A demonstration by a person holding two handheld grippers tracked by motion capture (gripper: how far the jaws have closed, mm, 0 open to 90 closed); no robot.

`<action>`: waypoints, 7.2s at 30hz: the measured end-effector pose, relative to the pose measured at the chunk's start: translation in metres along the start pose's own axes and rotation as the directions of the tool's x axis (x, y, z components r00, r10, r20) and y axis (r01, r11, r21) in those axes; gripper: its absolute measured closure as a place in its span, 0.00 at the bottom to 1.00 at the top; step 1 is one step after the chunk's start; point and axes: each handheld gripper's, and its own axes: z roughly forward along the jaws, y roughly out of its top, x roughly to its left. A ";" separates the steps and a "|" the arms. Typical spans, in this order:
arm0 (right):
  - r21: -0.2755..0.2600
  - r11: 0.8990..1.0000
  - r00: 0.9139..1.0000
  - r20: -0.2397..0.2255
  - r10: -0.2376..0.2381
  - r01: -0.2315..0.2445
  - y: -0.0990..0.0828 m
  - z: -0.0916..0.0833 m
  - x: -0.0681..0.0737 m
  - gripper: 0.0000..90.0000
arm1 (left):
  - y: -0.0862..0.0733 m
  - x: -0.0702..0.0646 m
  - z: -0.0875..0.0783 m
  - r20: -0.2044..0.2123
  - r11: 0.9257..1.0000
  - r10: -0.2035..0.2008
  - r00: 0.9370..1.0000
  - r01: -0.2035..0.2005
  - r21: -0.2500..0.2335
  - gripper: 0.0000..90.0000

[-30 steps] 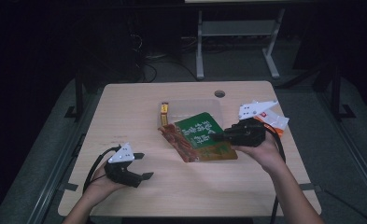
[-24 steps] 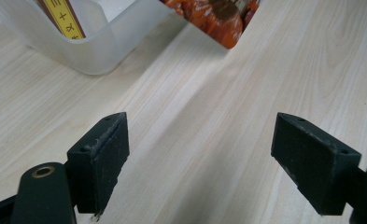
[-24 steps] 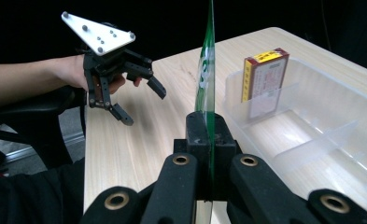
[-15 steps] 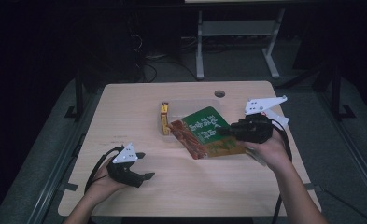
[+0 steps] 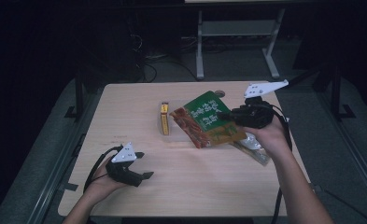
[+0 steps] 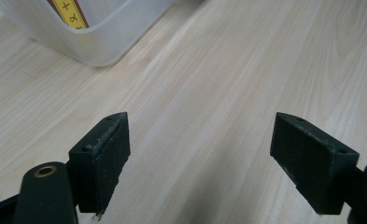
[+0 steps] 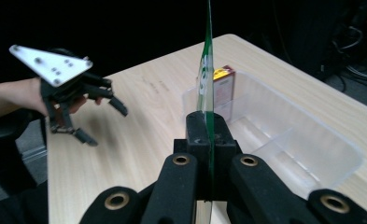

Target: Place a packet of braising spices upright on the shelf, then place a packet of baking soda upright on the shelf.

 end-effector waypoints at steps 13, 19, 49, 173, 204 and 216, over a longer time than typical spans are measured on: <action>0.013 0.999 0.996 0.087 0.030 -0.032 0.033 0.009 -0.011 1.00 | -0.003 0.002 0.004 0.011 1.000 -0.004 1.000 0.003 0.030 0.22; 0.003 0.998 0.993 0.108 0.057 -0.058 0.043 0.016 -0.016 1.00 | -0.003 0.002 0.004 0.010 0.999 0.006 1.000 -0.006 0.034 0.22; 0.086 0.987 0.971 0.211 0.112 -0.133 0.053 0.065 -0.037 1.00 | -0.004 -0.001 0.010 0.030 0.997 0.027 0.999 -0.030 0.074 0.19; 0.184 0.970 0.905 0.420 0.069 -0.159 -0.134 -0.009 -0.087 1.00 | -0.005 -0.009 0.021 0.059 0.993 0.010 0.998 -0.016 0.116 0.15; 0.440 0.884 0.910 0.412 -0.043 -0.157 -0.163 0.016 -0.101 1.00 | -0.005 -0.010 0.021 0.065 0.993 0.011 0.998 -0.019 0.120 0.15; 0.502 0.862 0.930 0.344 -0.129 -0.066 -0.158 0.026 -0.079 1.00 | -0.004 -0.012 0.020 0.071 0.992 0.034 0.997 -0.042 0.121 0.15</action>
